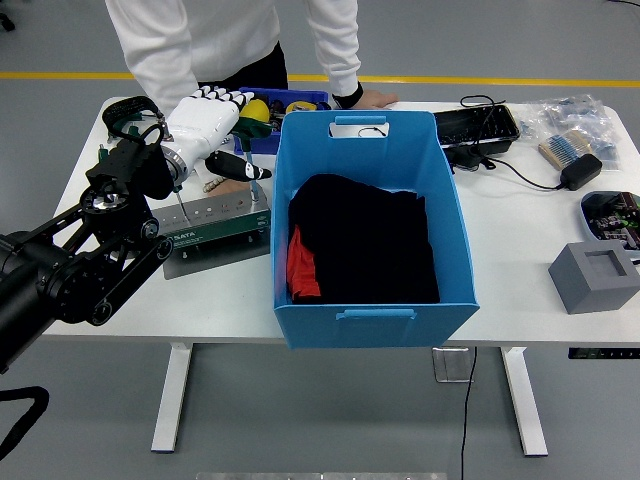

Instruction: Lift tool from toolbox,place it in box,lift tool from toolbox,place it in box

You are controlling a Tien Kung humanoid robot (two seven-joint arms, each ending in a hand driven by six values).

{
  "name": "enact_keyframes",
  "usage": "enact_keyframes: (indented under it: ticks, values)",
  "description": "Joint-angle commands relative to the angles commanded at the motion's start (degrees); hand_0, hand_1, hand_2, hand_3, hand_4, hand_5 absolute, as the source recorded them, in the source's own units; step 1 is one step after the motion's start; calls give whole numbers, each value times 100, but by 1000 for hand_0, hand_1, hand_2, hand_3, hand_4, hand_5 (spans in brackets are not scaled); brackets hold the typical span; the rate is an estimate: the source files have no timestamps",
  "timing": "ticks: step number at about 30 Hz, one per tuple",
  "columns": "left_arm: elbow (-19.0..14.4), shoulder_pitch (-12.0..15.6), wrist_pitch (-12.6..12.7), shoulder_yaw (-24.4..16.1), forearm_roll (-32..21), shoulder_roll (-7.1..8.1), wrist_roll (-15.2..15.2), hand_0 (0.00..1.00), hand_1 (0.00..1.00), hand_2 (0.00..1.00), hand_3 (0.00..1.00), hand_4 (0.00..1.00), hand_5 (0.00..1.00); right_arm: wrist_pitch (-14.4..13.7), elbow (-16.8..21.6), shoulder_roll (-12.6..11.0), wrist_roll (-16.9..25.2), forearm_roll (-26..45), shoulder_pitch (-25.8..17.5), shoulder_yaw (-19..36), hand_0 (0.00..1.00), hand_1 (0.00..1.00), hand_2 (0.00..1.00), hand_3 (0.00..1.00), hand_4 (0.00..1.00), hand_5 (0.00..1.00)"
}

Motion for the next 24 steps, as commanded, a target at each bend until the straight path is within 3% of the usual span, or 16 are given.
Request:
enact_keyframes:
  ticks: [1, 2, 7, 8, 13, 14, 19, 20, 24]
  values:
    - [48, -34, 37, 25, 0, 1, -10, 952, 943, 889, 870, 998, 569, -1, 0, -3, -2, -10, 3, 5, 651, 638, 716, 551, 776, 671]
    - [142, -99, 84, 65, -9, 7, -28, 883, 822, 754, 768, 998, 584, -3, -1, -8, -9, -40, 10, 22, 650, 636, 714, 551, 778, 672]
    - [453, -287, 152, 211, -121, 51, -126, 883, 822, 754, 768, 998, 584, -4, -3, -32, -33, -139, 46, 70, 650, 636, 714, 551, 778, 672]
    - [504, -307, 155, 234, -143, 57, -140, 785, 691, 625, 671, 998, 598, -6, -4, -36, -34, -144, 52, 75, 651, 634, 714, 551, 779, 673]
    - [798, -394, 165, 340, -272, 34, -174, 785, 691, 625, 671, 998, 598, -9, -5, -53, -26, -144, 95, 76, 651, 634, 714, 551, 779, 673]
    - [830, -401, 168, 345, -289, 26, -175, 675, 621, 574, 634, 998, 607, -8, -5, -56, -25, -145, 99, 74, 648, 635, 714, 551, 779, 674]
    - [1032, -453, 262, 366, -417, -50, -217, 675, 621, 574, 634, 998, 607, -10, -6, -77, -21, -173, 137, 79, 648, 635, 714, 551, 779, 674]
    - [1055, -463, 279, 371, -438, -61, -226, 465, 489, 449, 569, 998, 617, -11, -7, -80, -22, -181, 142, 82, 647, 632, 714, 551, 779, 673]
    - [1122, -511, 295, 427, -480, -97, -239, 465, 489, 449, 569, 998, 617, -13, -9, -94, -27, -212, 164, 102, 647, 632, 714, 551, 779, 673]
